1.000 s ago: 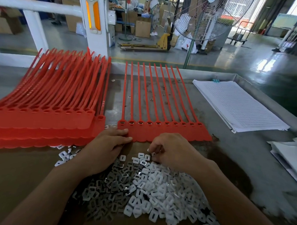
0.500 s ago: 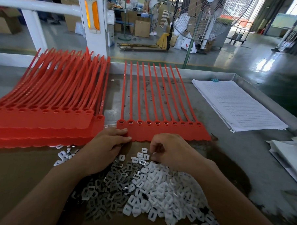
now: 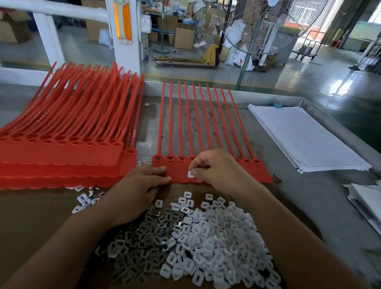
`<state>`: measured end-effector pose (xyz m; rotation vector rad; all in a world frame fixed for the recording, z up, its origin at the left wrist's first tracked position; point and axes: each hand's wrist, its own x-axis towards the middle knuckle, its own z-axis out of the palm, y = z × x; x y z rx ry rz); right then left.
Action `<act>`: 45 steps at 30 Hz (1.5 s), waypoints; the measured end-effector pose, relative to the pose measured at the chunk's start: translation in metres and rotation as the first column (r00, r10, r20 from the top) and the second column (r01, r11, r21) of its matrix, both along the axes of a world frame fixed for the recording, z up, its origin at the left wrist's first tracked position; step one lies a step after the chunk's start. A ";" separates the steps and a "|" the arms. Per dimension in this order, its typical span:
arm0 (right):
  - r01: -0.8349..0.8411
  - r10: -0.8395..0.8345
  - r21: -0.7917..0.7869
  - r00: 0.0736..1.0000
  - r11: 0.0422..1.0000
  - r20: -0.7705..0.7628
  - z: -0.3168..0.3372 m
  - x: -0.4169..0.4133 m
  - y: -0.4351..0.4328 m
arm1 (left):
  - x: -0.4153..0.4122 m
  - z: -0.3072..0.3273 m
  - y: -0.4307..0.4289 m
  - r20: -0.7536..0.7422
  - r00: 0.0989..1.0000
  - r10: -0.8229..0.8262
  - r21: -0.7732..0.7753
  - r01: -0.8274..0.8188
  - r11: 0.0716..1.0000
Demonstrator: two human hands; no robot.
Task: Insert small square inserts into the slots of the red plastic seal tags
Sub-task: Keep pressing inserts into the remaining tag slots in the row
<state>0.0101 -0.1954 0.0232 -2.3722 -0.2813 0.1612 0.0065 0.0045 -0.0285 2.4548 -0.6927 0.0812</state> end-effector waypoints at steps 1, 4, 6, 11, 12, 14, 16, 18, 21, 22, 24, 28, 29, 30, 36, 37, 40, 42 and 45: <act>0.001 -0.001 -0.009 1.000 1.000 0.005 0.000 0.005 0.004 | 0.000 0.000 0.000 0.002 1.000 -0.009 0.000 0.009 1.000; 0.027 -0.027 -0.009 1.000 1.000 0.000 -0.002 0.021 0.016 | -0.001 0.002 0.001 0.012 1.000 -0.022 -0.018 0.022 1.000; 0.058 -0.058 -0.001 0.998 0.998 -0.022 -0.006 0.032 0.024 | -0.002 0.002 0.001 0.019 1.000 -0.022 -0.020 0.022 1.000; 0.077 -0.077 0.011 0.996 0.997 0.034 -0.012 0.049 0.044 | -0.003 0.003 0.001 0.029 0.998 -0.052 -0.013 0.052 0.999; 0.077 -0.077 -0.005 0.996 0.997 0.045 -0.014 0.052 0.048 | -0.003 0.004 0.001 0.028 0.998 -0.050 -0.012 0.050 0.999; 0.074 -0.073 -0.016 0.996 0.997 0.044 -0.017 0.056 0.055 | -0.002 0.003 0.000 0.029 0.999 -0.045 -0.010 0.045 0.999; 0.081 -0.081 -0.012 0.996 0.997 0.035 -0.020 0.061 0.060 | -0.002 0.004 -0.001 0.031 0.999 -0.042 -0.009 0.042 0.999; 0.091 -0.090 -0.026 0.996 0.996 0.023 -0.023 0.065 0.062 | -0.002 0.004 -0.001 0.030 0.999 -0.040 -0.006 0.040 0.999; 0.093 -0.092 -0.058 0.995 0.994 0.026 -0.025 0.068 0.063 | -0.002 0.004 -0.001 0.031 0.999 -0.042 0.002 0.042 0.999; 0.095 -0.094 -0.065 0.995 0.993 0.029 -0.025 0.068 0.063 | -0.002 0.004 -0.001 0.032 0.999 -0.044 0.004 0.044 0.999; 0.097 -0.093 -0.099 0.995 0.990 0.044 -0.026 0.069 0.065 | -0.002 0.005 -0.001 0.030 0.999 -0.044 0.005 0.044 0.999; 0.119 -0.105 -0.179 0.991 0.977 0.085 -0.028 0.071 0.069 | -0.002 0.005 -0.001 0.029 0.999 -0.046 0.005 0.046 0.999; 0.123 -0.108 -0.183 0.990 0.975 0.086 -0.029 0.071 0.070 | -0.003 0.005 -0.001 0.029 0.999 -0.045 0.003 0.045 0.999; 0.122 -0.108 -0.187 0.991 0.975 0.085 -0.029 0.071 0.071 | -0.003 0.005 -0.001 0.031 0.999 -0.044 -0.002 0.044 0.999; 0.115 -0.096 -0.188 0.990 0.975 0.103 -0.032 0.067 0.072 | -0.002 0.003 -0.001 0.048 0.998 -0.051 -0.006 0.052 0.999; 0.114 -0.095 -0.188 0.990 0.976 0.104 -0.033 0.067 0.071 | -0.002 0.003 -0.001 0.053 0.997 -0.055 -0.006 0.055 0.998; 0.115 -0.097 -0.179 0.990 0.977 0.102 -0.035 0.065 0.070 | -0.003 0.003 -0.001 0.059 0.996 -0.069 -0.015 0.070 0.997; 0.110 -0.096 -0.153 0.991 0.982 0.092 -0.035 0.064 0.069 | -0.004 0.003 -0.001 0.066 0.995 -0.074 -0.022 0.076 0.997; 0.107 -0.098 -0.134 0.992 0.985 0.077 -0.035 0.064 0.070 | -0.005 0.003 -0.001 0.063 0.996 -0.067 -0.028 0.068 0.997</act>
